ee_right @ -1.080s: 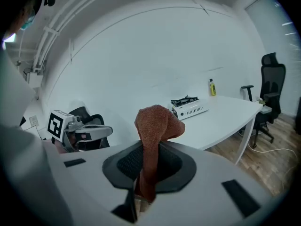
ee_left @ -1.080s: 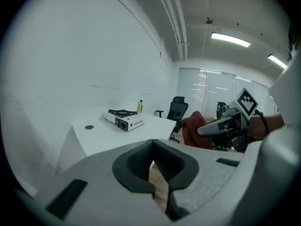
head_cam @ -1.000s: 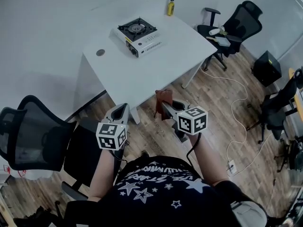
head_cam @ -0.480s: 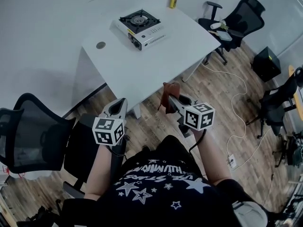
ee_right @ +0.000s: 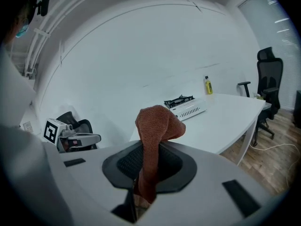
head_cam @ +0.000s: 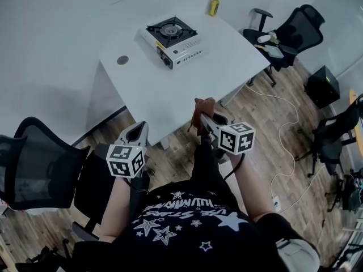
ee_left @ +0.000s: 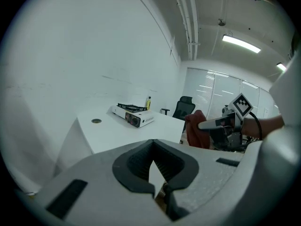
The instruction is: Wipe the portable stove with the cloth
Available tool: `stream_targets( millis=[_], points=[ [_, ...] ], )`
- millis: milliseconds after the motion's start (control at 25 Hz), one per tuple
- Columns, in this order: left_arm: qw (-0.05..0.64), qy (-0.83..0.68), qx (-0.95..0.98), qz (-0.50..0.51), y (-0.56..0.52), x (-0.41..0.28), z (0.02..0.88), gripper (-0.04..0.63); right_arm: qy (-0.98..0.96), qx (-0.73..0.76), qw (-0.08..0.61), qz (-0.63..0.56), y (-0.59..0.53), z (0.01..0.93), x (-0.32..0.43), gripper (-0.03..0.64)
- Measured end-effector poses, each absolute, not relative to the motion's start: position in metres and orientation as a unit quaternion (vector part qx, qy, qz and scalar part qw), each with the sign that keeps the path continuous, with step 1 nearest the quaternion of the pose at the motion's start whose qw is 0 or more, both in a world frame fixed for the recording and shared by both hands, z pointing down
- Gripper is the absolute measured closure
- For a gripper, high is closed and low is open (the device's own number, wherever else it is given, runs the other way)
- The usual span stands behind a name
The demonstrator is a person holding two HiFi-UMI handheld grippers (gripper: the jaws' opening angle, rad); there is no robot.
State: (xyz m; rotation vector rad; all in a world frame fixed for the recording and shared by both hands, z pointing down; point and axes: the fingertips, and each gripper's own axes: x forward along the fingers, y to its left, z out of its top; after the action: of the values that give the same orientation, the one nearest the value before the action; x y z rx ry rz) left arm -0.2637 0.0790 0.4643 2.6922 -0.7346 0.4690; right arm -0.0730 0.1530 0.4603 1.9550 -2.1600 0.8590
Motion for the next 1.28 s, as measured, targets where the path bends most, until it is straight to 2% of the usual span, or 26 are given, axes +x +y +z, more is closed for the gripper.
stream_targets(
  millis=[840,1280],
  points=[
    [0.189,-0.394,0.886,0.156,-0.071,-0.121,0.453,0.589,-0.777,0.547,0.036,0.308,-0.049,0.447,0.110,0.557],
    [0.183,-0.459,0.860,0.131,-0.137,-0.079,0.432,0.589,-0.820,0.485,0.039,0.302,-0.138,0.429,0.153,0.555]
  ],
)
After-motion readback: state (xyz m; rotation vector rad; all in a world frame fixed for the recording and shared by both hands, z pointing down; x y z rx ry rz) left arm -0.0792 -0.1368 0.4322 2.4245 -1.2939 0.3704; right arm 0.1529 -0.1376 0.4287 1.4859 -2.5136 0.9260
